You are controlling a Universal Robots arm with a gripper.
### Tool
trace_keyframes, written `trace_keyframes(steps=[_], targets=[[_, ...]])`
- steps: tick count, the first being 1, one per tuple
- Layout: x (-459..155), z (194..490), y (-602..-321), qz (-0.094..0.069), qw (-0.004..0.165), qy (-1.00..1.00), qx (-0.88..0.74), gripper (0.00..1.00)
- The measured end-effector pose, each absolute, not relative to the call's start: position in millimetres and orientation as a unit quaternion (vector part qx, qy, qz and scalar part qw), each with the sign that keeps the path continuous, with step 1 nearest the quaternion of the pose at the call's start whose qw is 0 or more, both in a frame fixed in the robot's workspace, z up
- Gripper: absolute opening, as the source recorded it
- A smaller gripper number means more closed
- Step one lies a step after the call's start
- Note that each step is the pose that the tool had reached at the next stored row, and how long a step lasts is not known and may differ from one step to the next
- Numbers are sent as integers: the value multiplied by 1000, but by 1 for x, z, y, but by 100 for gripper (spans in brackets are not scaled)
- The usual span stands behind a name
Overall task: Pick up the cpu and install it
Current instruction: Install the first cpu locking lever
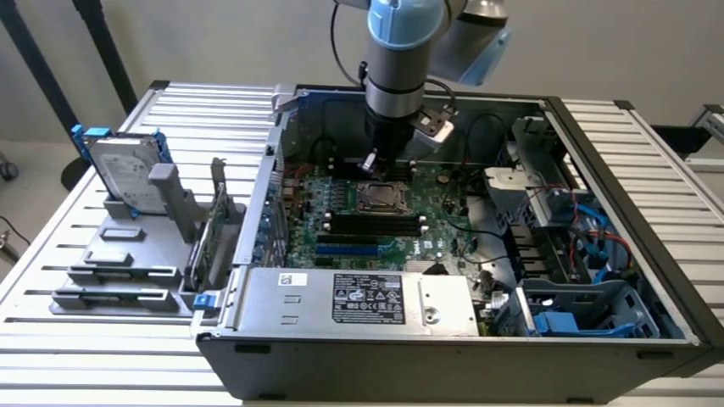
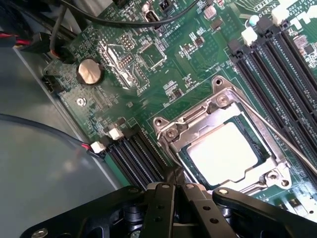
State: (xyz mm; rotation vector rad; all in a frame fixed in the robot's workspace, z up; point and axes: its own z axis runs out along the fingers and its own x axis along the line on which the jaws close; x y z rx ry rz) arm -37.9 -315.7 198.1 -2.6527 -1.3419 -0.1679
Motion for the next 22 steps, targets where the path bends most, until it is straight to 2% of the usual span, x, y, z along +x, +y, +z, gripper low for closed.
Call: trace_keyframes(steps=[11, 22], targets=[[-27, 198, -316, -43, 88, -447, -889, 11], [-23, 198, -318, -37, 91, -445, -890, 11]])
